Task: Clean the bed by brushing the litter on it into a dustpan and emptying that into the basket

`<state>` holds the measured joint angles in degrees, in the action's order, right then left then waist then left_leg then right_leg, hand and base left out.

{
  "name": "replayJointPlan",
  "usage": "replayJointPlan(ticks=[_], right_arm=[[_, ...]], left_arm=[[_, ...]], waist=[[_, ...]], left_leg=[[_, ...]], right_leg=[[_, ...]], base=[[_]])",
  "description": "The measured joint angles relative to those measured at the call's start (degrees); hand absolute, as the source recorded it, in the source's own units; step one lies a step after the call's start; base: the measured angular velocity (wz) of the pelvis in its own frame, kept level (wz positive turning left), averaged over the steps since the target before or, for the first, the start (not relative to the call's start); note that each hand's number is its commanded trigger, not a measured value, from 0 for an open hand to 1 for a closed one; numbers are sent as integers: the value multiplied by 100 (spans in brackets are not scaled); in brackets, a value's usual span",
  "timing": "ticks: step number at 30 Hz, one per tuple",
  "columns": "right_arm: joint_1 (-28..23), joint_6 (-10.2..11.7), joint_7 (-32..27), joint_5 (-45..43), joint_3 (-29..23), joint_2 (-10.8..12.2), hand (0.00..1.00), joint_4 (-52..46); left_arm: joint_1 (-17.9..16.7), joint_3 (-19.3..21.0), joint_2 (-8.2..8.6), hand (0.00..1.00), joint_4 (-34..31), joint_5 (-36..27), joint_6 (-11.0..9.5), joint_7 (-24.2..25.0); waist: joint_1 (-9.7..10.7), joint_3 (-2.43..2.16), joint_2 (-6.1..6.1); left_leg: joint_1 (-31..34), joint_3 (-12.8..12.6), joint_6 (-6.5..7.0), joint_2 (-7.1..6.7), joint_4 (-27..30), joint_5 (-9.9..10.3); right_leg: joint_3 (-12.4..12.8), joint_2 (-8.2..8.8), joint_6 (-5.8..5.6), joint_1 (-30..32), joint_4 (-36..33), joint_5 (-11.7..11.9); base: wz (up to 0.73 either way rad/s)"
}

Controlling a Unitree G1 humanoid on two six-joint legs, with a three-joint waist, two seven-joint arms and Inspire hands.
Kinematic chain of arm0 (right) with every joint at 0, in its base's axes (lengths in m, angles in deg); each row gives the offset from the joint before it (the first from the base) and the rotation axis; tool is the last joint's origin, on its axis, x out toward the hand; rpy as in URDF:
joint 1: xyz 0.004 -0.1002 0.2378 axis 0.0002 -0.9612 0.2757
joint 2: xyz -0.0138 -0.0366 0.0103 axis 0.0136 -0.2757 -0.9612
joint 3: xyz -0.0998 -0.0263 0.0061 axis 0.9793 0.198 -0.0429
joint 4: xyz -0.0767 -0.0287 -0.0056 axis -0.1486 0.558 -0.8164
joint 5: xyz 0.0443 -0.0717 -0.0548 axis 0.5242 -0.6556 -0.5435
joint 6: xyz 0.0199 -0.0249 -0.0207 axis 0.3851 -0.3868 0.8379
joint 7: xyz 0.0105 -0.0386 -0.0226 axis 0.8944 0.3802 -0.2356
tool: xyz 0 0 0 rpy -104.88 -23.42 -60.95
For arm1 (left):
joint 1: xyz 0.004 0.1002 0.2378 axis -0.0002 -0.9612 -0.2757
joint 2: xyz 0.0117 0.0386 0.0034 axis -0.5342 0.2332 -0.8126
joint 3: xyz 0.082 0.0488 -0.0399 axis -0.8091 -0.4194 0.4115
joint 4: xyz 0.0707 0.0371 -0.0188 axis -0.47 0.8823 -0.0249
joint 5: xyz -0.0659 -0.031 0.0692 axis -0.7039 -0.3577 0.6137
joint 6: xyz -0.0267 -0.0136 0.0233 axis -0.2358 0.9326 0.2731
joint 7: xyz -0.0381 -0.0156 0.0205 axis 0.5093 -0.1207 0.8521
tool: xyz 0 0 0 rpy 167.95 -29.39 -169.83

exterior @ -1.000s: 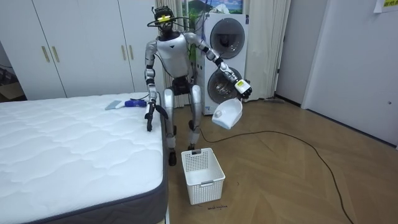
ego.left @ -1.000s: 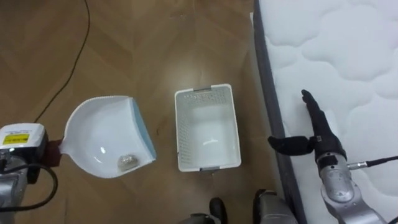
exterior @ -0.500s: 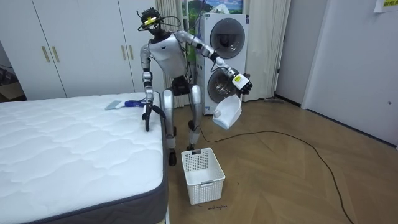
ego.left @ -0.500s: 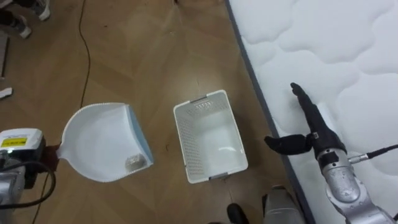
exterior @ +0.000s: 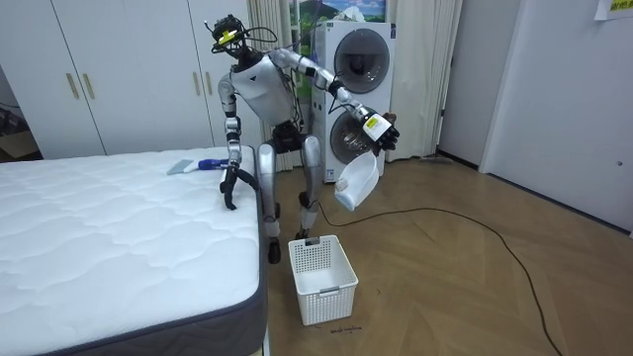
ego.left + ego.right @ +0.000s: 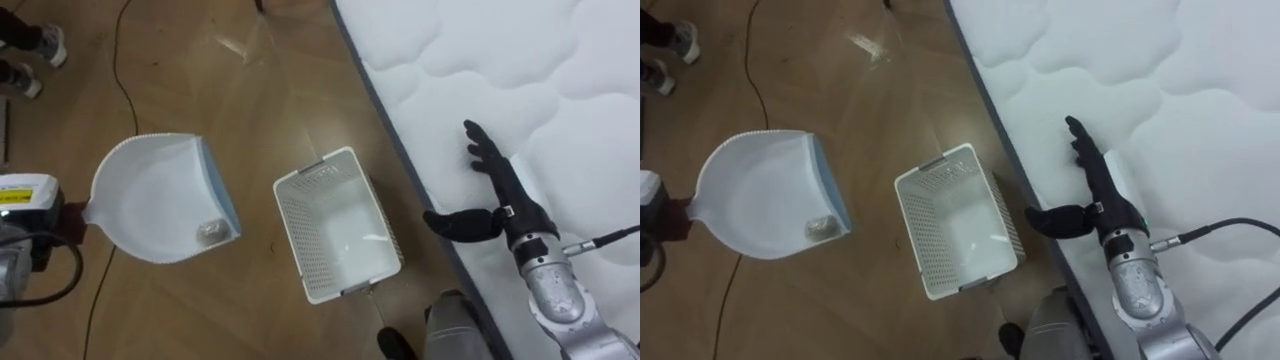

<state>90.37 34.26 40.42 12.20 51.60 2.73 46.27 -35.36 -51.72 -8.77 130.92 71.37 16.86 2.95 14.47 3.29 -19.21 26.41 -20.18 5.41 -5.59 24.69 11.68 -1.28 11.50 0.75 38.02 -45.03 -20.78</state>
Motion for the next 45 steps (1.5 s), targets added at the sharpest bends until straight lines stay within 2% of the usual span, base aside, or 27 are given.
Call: replayJointPlan(ticks=[5,8,13,15,19,22,24,29,34,37,41,43,45], right_arm=[[6,-14,3,-10,-56,0,0,-68],[58,-25,76,-1,-50,17,0,-58],[115,-17,126,0,-51,24,0,3],[137,-5,157,0,-53,23,0,16],[144,30,227,-37,-51,20,0,11],[147,37,268,-36,-46,27,0,-10],[170,37,312,-30,-39,40,0,-3],[214,36,395,-21,-38,55,0,-17],[256,43,401,-7,-37,87,0,34],[264,42,390,43,-29,87,0,39],[239,49,348,219,-8,84,0,34],[186,51,297,332,19,71,0,34],[154,48,286,459,21,46,0,45]], left_arm=[[94,-205,-36,100,7,43,1,0],[109,-382,-172,100,4,201,2,16],[115,-407,-327,100,-14,558,2,34],[109,-529,-442,100,-99,761,3,52],[94,-538,-505,100,-195,986,4,104],[73,-690,-576,100,-341,1250,22,171],[67,-843,-680,100,-532,1407,73,284],[30,-856,-785,100,-901,1663,226,618],[33,-857,-965,100,-990,1653,226,770],[35,-857,-1053,100,-952,1333,227,702],[-20,-857,-1050,100,-804,1067,225,443],[-22,-868,-980,100,-697,791,220,324],[-66,-858,-853,100,-518,356,211,97]], waist=[[12,25,-100],[83,27,-120],[138,28,-133],[160,31,-152],[235,30,-191],[266,29,-222],[275,30,-222],[288,27,-215],[318,26,-214],[323,26,-212],[309,30,-205],[299,42,-186],[216,70,-114]], left_leg=[[9,-6,0,4,5,0],[1,-13,0,2,-1,0],[-1,-14,0,1,-13,0],[-1,-12,0,1,-47,0],[-2,-14,0,-4,-78,0],[-29,-75,0,-12,-92,0],[-61,-150,0,-9,-101,0],[-67,-309,0,-13,-104,0],[-74,-322,0,-10,-97,0],[-79,-317,0,-10,-99,0],[-105,-312,0,-7,-96,0],[-184,-304,1,-4,-100,0],[-317,-298,1,2,-110,0]], right_leg=[[3,-2,0,1,1,0],[11,-2,0,1,-10,0],[14,-7,-2,4,-5,1],[14,-19,-11,8,15,6],[26,-28,-13,8,42,5],[95,-34,-21,16,30,2],[165,-51,-28,20,18,-3],[267,-60,-49,81,-46,-38],[267,-58,-47,88,-56,-40],[266,-59,-47,82,-55,-39],[275,-68,-45,53,-45,-38],[270,-71,-45,-33,-29,-38],[351,-120,-45,-151,15,-38]], base=[[0],[0],[0],[0],[0],[-9],[-12],[-6],[0],[0],[0],[-3],[-23]])
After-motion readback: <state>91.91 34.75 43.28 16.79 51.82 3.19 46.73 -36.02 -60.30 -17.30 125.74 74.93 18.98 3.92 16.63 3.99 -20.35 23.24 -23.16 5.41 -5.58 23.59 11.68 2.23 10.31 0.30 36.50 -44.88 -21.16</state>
